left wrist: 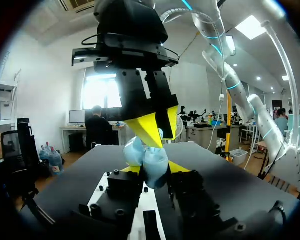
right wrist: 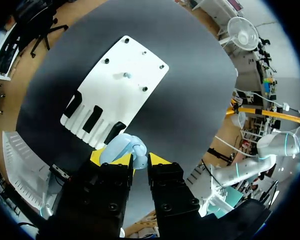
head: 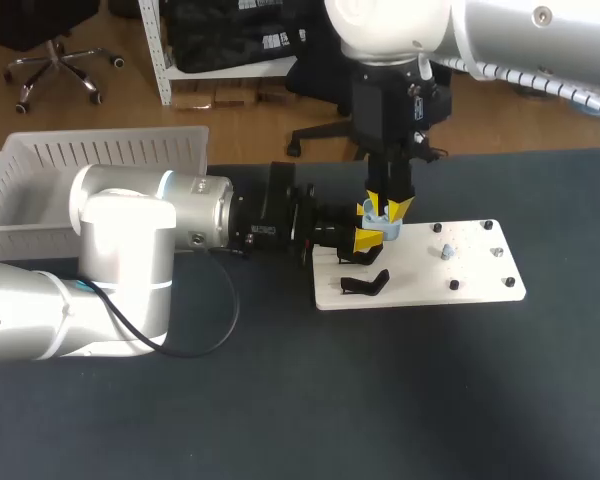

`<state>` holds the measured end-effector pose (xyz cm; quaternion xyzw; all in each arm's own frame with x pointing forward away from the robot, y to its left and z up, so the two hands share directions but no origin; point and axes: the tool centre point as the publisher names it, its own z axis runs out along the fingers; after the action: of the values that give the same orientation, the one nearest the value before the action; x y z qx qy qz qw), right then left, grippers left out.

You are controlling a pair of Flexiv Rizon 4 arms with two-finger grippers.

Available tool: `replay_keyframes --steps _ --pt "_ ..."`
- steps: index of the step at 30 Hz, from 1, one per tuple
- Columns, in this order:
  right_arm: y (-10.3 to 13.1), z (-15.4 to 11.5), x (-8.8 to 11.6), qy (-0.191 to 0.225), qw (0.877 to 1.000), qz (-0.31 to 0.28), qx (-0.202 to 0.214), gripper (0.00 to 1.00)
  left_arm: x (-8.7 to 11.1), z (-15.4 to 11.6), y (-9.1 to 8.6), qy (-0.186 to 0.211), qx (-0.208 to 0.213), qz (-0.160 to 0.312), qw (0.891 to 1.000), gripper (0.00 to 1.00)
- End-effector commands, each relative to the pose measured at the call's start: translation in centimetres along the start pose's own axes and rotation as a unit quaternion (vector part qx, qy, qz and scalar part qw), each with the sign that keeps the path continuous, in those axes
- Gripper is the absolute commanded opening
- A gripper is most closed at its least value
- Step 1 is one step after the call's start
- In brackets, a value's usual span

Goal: Pick up each earbud case from the left stands, insert the matching earbuds, close the lid, and place the case in the box.

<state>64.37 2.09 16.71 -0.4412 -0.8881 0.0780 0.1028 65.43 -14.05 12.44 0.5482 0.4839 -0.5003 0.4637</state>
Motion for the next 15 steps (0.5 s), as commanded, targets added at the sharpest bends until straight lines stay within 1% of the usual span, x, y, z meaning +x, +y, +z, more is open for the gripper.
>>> replay_keyframes --steps 1,7,8,11,15 --pt "0.21 0.06 0.03 0.002 1.0 0.001 0.003 0.0 0.11 0.06 -0.07 -0.002 -0.003 0.002 1.0 0.0" --pt "0.14 0.35 -0.03 0.01 1.0 0.002 0.006 0.0 0.11 0.06 -0.07 -0.002 -0.003 0.002 1.0 0.0" --pt "0.13 0.36 -0.02 0.011 1.0 0.002 0.006 0.01 0.11 0.06 -0.07 -0.002 -0.003 0.002 1.0 0.0" --pt "0.08 0.39 -0.06 0.018 1.0 0.003 0.006 0.2 0.11 0.06 -0.07 -0.002 -0.003 0.002 1.0 0.0" --pt "-0.15 0.38 -0.08 0.02 1.0 0.003 0.002 0.22 0.11 0.06 -0.07 -0.002 -0.003 0.002 1.0 0.0"
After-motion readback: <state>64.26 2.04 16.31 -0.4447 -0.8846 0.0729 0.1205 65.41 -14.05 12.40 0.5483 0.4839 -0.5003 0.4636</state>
